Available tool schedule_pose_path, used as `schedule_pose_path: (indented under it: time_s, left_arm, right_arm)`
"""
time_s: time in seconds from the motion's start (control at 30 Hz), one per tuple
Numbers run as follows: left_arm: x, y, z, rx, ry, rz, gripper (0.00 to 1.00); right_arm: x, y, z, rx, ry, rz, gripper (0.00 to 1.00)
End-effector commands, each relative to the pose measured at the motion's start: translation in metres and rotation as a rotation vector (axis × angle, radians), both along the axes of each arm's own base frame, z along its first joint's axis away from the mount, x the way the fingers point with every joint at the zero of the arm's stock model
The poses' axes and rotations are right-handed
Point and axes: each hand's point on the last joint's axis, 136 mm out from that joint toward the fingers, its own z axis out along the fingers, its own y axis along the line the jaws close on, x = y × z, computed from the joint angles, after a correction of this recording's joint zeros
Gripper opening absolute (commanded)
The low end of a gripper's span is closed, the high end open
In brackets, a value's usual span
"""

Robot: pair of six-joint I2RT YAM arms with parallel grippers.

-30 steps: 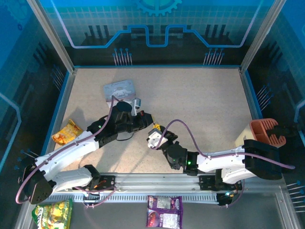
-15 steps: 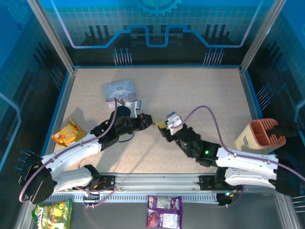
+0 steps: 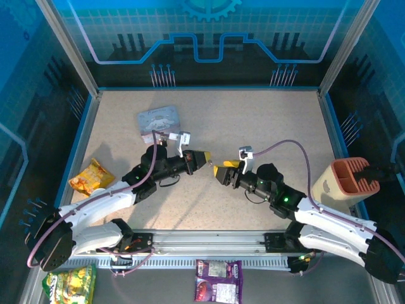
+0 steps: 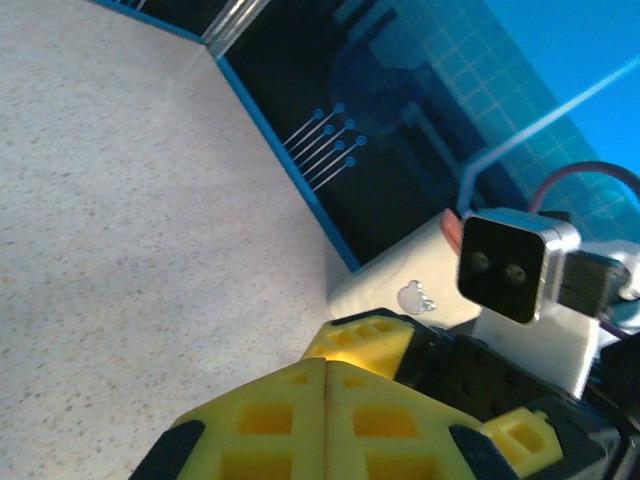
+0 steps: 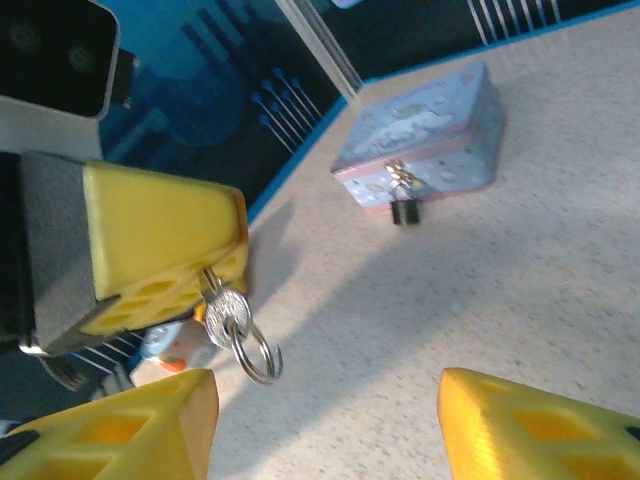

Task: Unlock a padlock with a key

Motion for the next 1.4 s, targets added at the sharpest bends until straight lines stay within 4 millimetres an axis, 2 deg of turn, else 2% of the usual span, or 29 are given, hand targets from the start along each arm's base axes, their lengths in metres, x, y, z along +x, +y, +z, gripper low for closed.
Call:
schedule_pose_path:
  time_s: [0.0,0.43,0.9,1.13,1.37]
  left_arm:
    - [-0.011,-0.002,0.019,-0.043,-0.094,-0.062,0.00]
    - [-0.019,-0.008,0.028,-0.083,-0.121,-0.118,0.00]
    - [-0.022,-0.011,0.031,-0.108,-0.127,-0.142,0.00]
    - [-0.022,-0.014,0.030,-0.111,-0.128,-0.149,0.00]
    - [-0.022,-0.015,0.032,-0.123,-0.140,-0.144,0.00]
  right_arm:
    - [-0.008,0.005,0.027,0.144,-0.026,0.093,0.60]
    - [-0.016,0.014,0.041,0.246,-0.069,0.186,0.51]
    - [-0.017,0.018,0.042,0.259,-0.059,0.207,0.34]
    - [-0.018,0.021,0.045,0.270,-0.051,0.224,0.30]
    - [-0.018,0.018,0.046,0.274,-0.052,0.206,0.17]
